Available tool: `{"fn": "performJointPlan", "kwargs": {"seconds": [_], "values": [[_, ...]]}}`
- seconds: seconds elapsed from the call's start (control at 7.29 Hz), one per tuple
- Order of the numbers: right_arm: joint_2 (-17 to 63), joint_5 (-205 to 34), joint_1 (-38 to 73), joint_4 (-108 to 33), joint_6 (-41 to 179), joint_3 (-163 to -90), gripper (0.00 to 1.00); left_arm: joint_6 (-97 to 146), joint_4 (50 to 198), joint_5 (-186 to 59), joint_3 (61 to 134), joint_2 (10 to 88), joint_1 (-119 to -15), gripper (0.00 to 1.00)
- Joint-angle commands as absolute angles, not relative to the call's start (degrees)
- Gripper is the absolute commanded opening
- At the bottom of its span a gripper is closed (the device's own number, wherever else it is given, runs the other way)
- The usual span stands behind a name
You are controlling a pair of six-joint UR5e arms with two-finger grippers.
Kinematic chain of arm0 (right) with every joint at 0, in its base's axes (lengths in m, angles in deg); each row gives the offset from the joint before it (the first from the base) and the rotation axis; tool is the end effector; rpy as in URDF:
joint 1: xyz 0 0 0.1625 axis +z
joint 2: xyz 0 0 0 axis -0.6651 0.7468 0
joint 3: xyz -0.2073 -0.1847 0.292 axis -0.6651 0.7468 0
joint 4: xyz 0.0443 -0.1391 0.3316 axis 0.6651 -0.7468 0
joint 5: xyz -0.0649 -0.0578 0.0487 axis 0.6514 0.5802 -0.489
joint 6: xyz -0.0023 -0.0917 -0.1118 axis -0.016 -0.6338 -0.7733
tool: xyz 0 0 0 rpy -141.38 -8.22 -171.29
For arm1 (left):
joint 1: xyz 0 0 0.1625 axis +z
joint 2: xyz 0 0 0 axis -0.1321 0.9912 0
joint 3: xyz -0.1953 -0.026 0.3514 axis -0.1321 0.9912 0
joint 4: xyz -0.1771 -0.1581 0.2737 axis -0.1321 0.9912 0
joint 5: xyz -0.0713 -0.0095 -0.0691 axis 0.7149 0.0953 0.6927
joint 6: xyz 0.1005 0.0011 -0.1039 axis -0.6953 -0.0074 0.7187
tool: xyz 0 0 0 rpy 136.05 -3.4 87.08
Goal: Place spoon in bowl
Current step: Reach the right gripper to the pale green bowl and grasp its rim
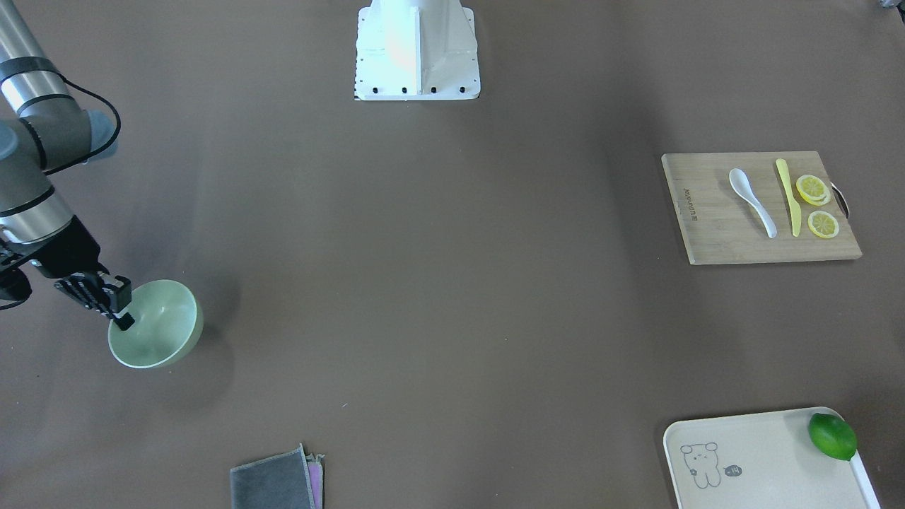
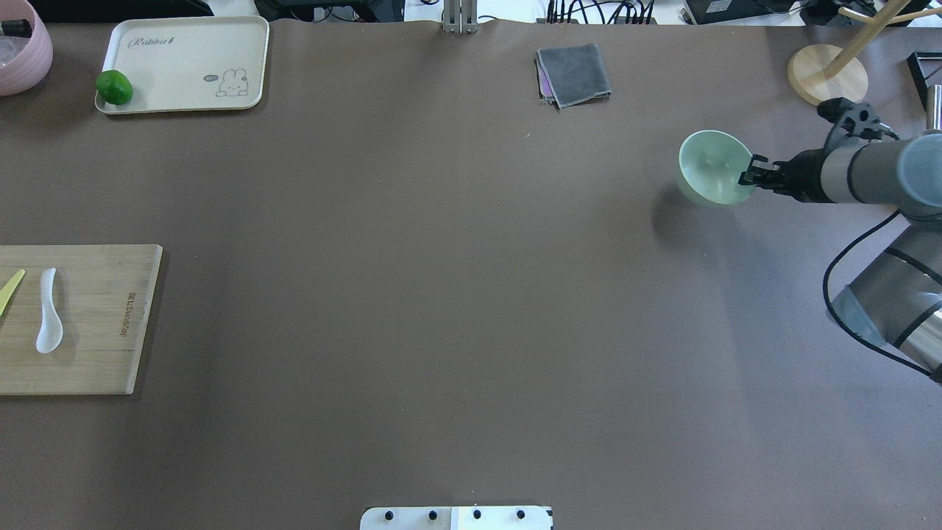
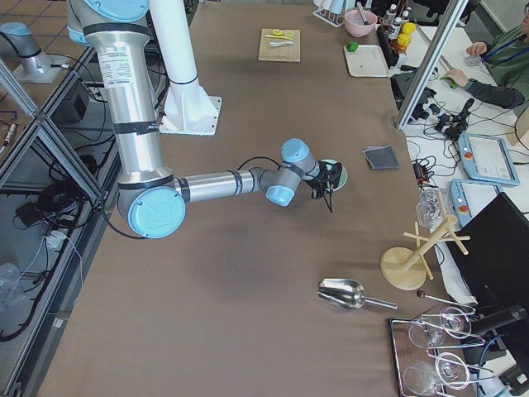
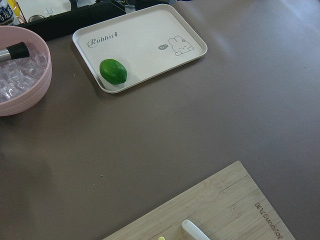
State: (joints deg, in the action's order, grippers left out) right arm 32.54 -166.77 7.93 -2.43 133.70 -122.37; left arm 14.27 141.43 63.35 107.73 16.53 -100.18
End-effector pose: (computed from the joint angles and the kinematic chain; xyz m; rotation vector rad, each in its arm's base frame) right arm -0.3017 -0.5053 0.4889 0.2974 -1.0039 0.5194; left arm -0.0268 -0.3718 0.5534 0.6476 0.9804 0.2656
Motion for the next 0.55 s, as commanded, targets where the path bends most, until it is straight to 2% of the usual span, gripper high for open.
{"fn": "performJointPlan", "kwargs": {"seconds": [0.0, 0.27, 0.41], "values": [[24.36, -158.46, -1.04, -25.24, 143.92, -133.21, 0.00, 14.32, 141.43, 63.38, 107.80, 16.54, -99.96, 0.98], [10.22, -150.37, -10.88, -42.67, 154.31, -132.81, 0.00, 14.32, 141.52, 63.47, 107.89, 16.54, -99.61, 0.98], [9.03, -147.89, -14.76, -43.70, 155.57, -132.80, 0.00, 14.32, 141.52, 63.47, 107.89, 16.54, -99.52, 0.98]]}}
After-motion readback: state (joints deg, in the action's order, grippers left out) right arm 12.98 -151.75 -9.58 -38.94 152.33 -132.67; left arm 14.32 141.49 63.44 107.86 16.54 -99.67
